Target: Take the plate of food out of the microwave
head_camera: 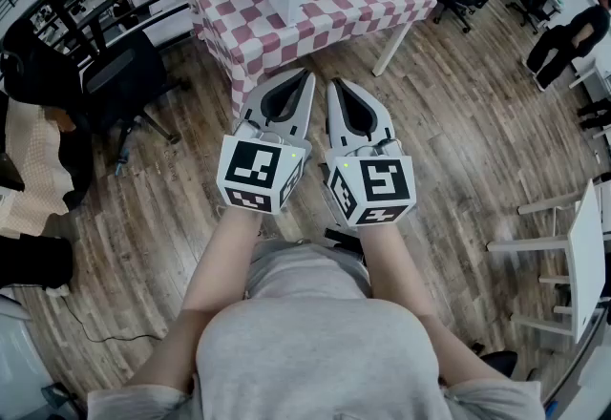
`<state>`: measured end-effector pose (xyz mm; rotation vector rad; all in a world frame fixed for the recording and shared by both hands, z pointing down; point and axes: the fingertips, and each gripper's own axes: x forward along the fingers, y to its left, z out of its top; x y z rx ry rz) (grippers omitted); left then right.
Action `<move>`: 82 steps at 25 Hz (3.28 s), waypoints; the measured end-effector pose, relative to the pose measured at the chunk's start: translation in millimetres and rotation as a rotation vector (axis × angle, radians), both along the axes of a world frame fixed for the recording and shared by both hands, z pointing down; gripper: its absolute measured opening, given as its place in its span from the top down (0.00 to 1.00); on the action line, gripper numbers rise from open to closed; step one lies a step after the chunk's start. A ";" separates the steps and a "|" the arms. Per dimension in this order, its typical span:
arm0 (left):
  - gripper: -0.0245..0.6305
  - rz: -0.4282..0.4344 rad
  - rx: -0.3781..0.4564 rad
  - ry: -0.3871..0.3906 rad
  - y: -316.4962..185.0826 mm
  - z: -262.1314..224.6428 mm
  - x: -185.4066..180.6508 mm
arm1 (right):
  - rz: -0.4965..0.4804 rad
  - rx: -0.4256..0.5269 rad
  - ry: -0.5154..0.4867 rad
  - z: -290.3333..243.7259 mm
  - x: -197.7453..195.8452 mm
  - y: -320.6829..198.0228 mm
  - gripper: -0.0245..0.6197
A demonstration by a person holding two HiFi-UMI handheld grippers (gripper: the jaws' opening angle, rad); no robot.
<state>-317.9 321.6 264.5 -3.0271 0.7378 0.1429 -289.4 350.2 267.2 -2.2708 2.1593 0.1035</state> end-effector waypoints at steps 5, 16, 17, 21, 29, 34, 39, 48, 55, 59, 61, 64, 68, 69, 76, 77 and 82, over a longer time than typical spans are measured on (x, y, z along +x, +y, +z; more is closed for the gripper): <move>0.96 -0.011 -0.013 0.004 4.7 8.8 0.0 | -0.005 0.014 0.012 1.7 0.7 3.4 0.92; 0.96 -0.002 -0.040 0.008 -10.5 18.8 27.6 | 0.010 -0.001 -0.018 14.9 29.7 -6.9 0.92; 0.96 -0.001 -0.043 0.005 -14.8 21.1 30.9 | 0.014 -0.007 -0.017 17.3 33.1 -11.1 0.92; 0.96 -0.001 -0.052 0.002 -38.7 24.8 45.4 | 0.020 -0.014 -0.026 21.6 47.7 -32.2 0.92; 0.96 0.021 -0.049 -0.004 -90.8 24.4 81.5 | 0.020 -0.014 -0.027 22.5 77.4 -84.0 0.92; 0.96 0.034 -0.045 -0.012 -124.5 24.6 102.1 | 0.047 -0.009 -0.044 23.4 101.2 -117.5 0.92; 0.96 0.052 -0.062 -0.009 -155.4 23.3 121.5 | 0.051 -0.029 -0.043 22.8 118.9 -144.1 0.92; 0.96 0.117 -0.063 -0.009 -196.3 25.2 156.0 | 0.077 -0.055 -0.042 27.3 156.5 -186.5 0.92; 0.96 0.156 -0.066 -0.013 -228.6 30.5 177.5 | 0.109 -0.066 -0.057 33.3 177.6 -221.2 0.92; 0.96 0.177 -0.079 -0.017 -244.0 35.1 188.0 | 0.125 -0.075 -0.064 37.7 184.8 -240.1 0.92; 0.96 0.186 -0.082 -0.017 -249.7 37.3 192.6 | 0.134 -0.080 -0.067 40.0 189.6 -247.4 0.92; 0.96 0.195 -0.085 -0.020 -257.9 40.4 196.6 | 0.140 -0.083 -0.076 42.1 195.0 -258.3 0.92; 0.96 0.196 -0.091 -0.023 -270.0 42.2 203.4 | 0.145 -0.079 -0.083 42.4 202.1 -273.6 0.92; 0.96 0.192 -0.092 -0.023 -273.4 42.4 205.6 | 0.145 -0.079 -0.084 42.6 203.9 -277.6 0.92; 0.96 0.112 -0.128 -0.018 -303.7 49.6 226.1 | 0.119 -0.083 -0.087 48.4 224.2 -301.9 0.92; 0.96 0.103 -0.131 -0.019 -307.9 50.6 231.1 | 0.111 -0.083 -0.086 48.9 228.9 -306.2 0.92; 0.96 0.070 -0.134 -0.021 -324.2 52.7 257.1 | 0.083 -0.084 -0.090 50.2 256.5 -326.4 0.92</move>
